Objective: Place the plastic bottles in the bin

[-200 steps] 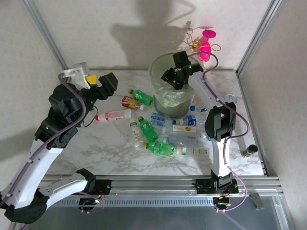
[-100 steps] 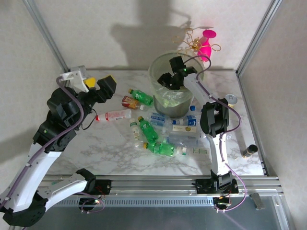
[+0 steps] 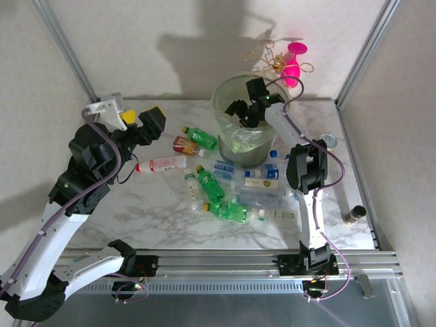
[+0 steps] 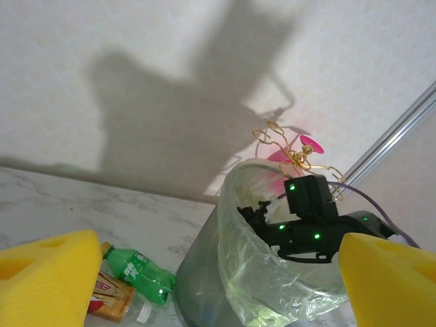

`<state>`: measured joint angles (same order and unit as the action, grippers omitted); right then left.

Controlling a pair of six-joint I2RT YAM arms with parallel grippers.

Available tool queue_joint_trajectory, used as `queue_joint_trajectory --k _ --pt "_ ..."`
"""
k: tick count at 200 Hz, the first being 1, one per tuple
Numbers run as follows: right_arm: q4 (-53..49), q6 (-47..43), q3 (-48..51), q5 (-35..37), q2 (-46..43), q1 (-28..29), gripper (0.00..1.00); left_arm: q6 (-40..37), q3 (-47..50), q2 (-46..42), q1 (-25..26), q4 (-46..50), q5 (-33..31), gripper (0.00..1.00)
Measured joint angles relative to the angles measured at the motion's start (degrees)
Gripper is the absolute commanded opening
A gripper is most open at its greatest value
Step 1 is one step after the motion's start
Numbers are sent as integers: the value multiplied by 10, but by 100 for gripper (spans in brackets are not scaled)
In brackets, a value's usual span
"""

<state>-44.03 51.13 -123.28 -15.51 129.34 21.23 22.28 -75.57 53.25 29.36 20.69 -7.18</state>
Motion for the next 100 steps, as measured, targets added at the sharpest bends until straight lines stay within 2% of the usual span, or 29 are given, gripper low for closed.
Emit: queue_joint_trajectory --k 28,65,100 --pt "-3 -29 -6 19 -45 -1 80 0 0 1 0 -1 -2 91" --pt "9 -103 51 25 -165 1 82 19 -2 15 0 -7 -19 100" --pt "10 -188 70 90 -282 21 97 62 -5 39 0 -1 -52 100"
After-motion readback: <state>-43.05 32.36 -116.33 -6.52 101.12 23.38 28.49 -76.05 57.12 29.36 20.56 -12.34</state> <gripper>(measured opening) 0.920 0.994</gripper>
